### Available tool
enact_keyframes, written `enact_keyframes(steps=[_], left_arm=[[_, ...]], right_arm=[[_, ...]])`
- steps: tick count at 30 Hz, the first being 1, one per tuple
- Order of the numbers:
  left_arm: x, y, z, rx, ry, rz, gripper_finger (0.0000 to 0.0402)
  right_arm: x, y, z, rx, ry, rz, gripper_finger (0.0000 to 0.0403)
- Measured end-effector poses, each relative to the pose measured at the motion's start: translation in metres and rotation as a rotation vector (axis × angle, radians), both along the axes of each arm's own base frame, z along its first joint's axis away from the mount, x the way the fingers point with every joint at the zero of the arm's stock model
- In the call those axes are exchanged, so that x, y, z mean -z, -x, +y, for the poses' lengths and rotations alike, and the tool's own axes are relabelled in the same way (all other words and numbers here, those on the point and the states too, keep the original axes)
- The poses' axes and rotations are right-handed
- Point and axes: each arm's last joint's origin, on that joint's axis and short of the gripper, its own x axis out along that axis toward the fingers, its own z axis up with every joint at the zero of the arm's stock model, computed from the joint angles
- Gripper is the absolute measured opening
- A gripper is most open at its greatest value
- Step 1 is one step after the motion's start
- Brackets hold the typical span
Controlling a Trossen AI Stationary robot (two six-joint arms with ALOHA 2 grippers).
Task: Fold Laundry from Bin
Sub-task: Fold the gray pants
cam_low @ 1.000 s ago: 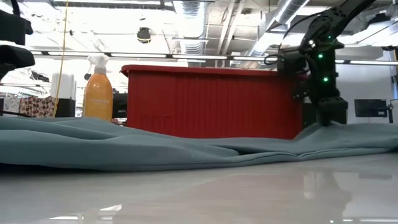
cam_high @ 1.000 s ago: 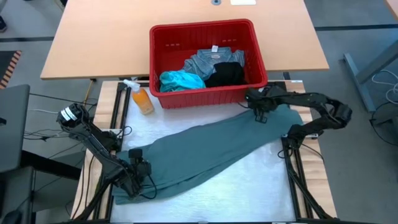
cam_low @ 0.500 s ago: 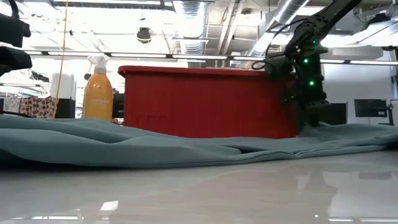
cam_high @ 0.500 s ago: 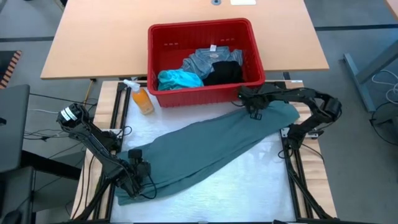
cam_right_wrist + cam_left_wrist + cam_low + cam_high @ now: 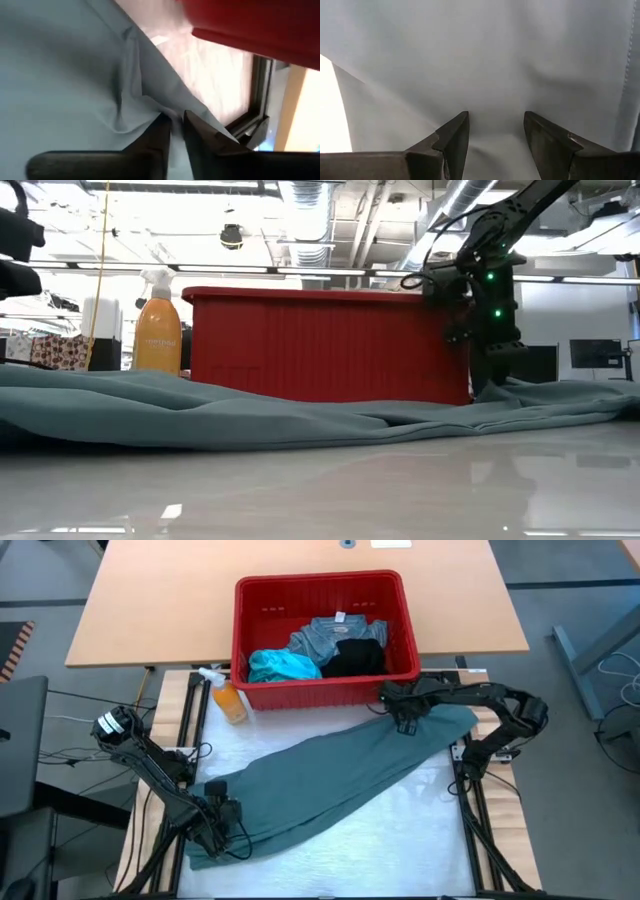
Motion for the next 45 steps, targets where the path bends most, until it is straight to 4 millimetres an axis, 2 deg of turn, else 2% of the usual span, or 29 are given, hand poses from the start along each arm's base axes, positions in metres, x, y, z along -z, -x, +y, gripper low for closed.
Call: enact_keyframes(steps=[4, 9, 12, 15, 19, 24, 26, 29, 33, 36, 40, 45], left_arm=[[0.000, 0.000, -0.001, -0.001, 0.010, 0.001, 0.0180], [0.000, -0.002, -0.003, 0.000, 0.043, -0.015, 0.0180], [0.000, -0.002, -0.005, 0.003, 0.090, 0.022, 0.0180], [-0.001, -0.001, -0.006, 0.008, 0.123, 0.067, 0.0180], [-0.015, 0.000, -0.007, 0.032, 0.132, 0.138, 0.0180], [-0.050, 0.000, -0.001, 0.036, 0.111, 0.149, 0.0180], [-0.062, -0.002, 0.003, 0.033, 0.087, 0.074, 0.0180], [-0.071, -0.011, 0.005, 0.029, 0.063, -0.132, 0.0180], [-0.065, -0.034, -0.003, 0.106, 0.094, -0.353, 0.0180], [-0.061, -0.052, -0.011, 0.166, 0.100, -0.448, 0.0180], [-0.049, -0.069, -0.019, 0.206, 0.103, -0.479, 0.0180], [-0.032, -0.076, -0.024, 0.218, 0.121, -0.404, 0.0180]], right_arm=[[-0.009, 0.008, 0.004, 0.032, 0.035, 0.029, 0.0118], [-0.035, 0.026, 0.015, 0.109, 0.056, -0.032, 0.0152], [-0.051, 0.035, 0.022, 0.161, 0.066, -0.153, 0.0161], [-0.057, 0.035, 0.033, 0.151, -0.084, -0.397, 0.0163], [-0.045, 0.027, 0.057, 0.001, -0.264, -0.663, 0.0160], [-0.021, 0.016, 0.095, -0.127, -0.382, -0.806, 0.0151], [-0.019, 0.010, 0.113, -0.201, -0.421, -0.844, 0.0149], [-0.023, -0.004, 0.143, -0.354, -0.444, -0.918, 0.0147], [-0.018, -0.021, 0.182, -0.533, -0.386, -0.968, 0.0142], [-0.005, -0.032, 0.200, -0.593, -0.279, -0.954, 0.0138], [0.017, -0.045, 0.216, -0.625, -0.226, -0.921, 0.0137], [0.038, -0.056, 0.227, -0.634, -0.195, -0.926, 0.0136]])
